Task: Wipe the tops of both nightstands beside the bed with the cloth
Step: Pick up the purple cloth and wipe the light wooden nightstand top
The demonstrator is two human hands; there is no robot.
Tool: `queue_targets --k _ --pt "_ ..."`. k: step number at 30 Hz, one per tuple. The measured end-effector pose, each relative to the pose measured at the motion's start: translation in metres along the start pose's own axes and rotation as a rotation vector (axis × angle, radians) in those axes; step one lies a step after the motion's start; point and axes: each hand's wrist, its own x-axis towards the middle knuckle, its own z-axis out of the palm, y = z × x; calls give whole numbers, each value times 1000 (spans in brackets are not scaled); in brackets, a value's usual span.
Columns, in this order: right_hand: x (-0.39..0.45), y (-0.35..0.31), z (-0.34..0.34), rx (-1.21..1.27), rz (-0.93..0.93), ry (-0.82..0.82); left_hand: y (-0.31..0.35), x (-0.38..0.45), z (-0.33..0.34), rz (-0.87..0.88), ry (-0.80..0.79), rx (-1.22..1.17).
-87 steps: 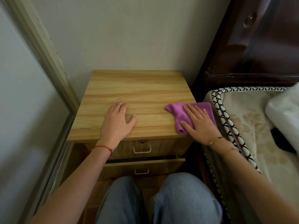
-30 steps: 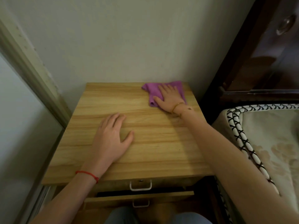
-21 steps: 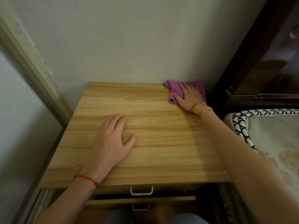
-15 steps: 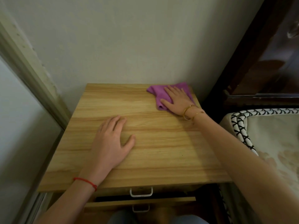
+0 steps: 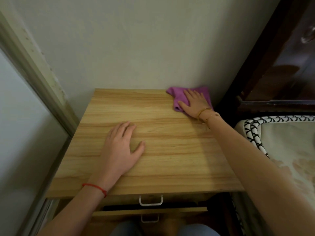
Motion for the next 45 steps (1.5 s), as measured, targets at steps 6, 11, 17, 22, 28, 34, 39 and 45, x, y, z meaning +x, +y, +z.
queue_targets --k 6,11,17,22,28,34,39,45 --pt "-67 -27 15 62 -309 69 -1 0 1 12 29 7" --pt "-51 4 -1 5 -42 -5 -1 -1 1 11 16 18" --pt "-122 -28 14 80 -344 43 0 -2 0 17 33 24" --pt "-100 7 2 26 -49 28 1 -4 -1 24 24 9" --pt "-172 -26 13 87 -327 53 2 -4 -1 11 28 15" --pt "-158 7 0 47 -70 35 3 -7 -2 10 15 5" --pt "-214 -38 12 103 -286 34 3 -6 -2 8 18 11" --pt "-205 8 6 53 -53 52 1 -7 -2 10 -5 8"
